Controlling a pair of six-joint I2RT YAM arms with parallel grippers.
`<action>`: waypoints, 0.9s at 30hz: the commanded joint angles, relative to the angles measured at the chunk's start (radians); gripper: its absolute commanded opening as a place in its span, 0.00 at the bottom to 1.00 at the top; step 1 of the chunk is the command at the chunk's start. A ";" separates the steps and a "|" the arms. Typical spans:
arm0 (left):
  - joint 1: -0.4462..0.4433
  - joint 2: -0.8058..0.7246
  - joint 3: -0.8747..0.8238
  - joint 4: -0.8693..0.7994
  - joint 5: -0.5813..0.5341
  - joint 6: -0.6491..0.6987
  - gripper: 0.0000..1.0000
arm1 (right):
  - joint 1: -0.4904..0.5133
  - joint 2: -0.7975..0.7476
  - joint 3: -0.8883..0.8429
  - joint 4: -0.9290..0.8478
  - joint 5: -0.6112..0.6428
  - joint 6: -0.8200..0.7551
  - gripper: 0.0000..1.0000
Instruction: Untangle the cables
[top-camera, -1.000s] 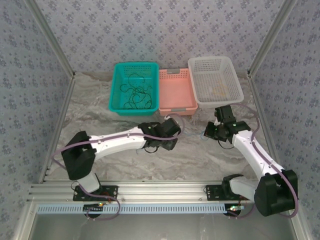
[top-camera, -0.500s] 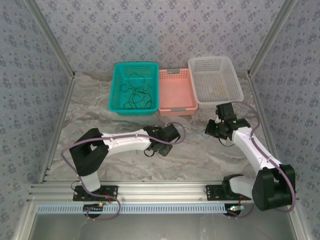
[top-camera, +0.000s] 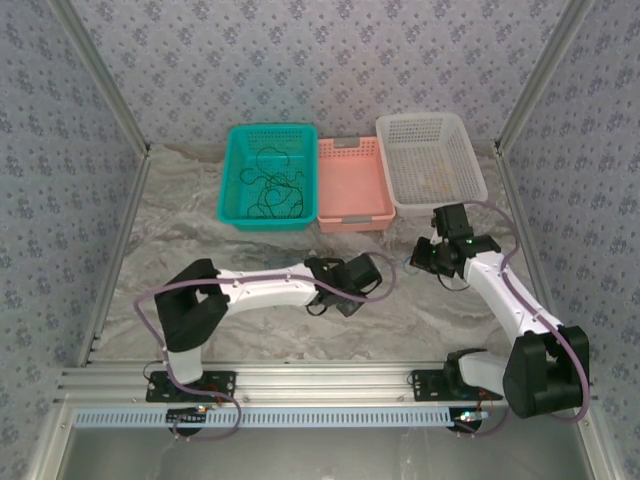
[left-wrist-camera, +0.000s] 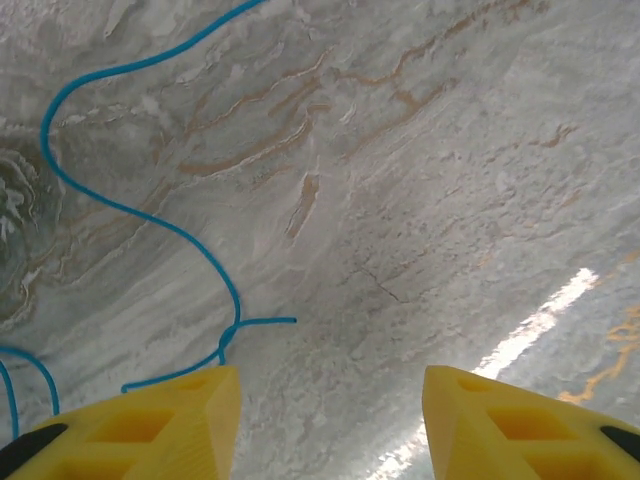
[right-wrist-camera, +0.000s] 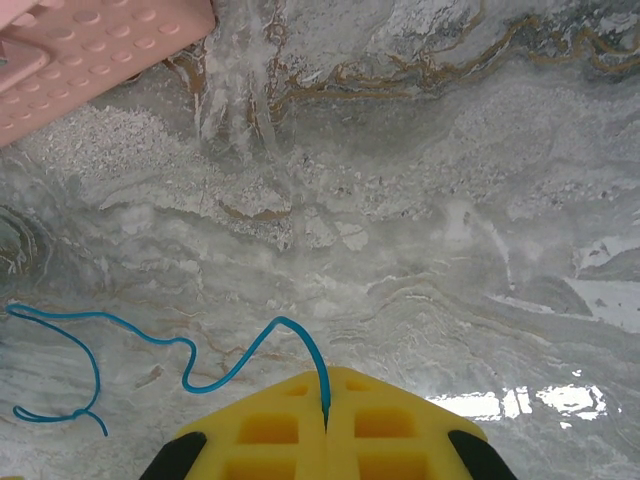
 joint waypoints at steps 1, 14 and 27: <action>-0.001 0.044 0.036 -0.027 -0.062 0.139 0.53 | -0.008 0.008 0.026 -0.003 -0.014 -0.016 0.00; 0.027 0.147 0.096 -0.063 -0.048 0.226 0.50 | -0.010 0.014 0.029 0.005 -0.021 -0.017 0.00; 0.062 0.179 0.074 -0.038 -0.027 0.227 0.38 | -0.008 0.015 0.027 0.011 -0.026 -0.016 0.00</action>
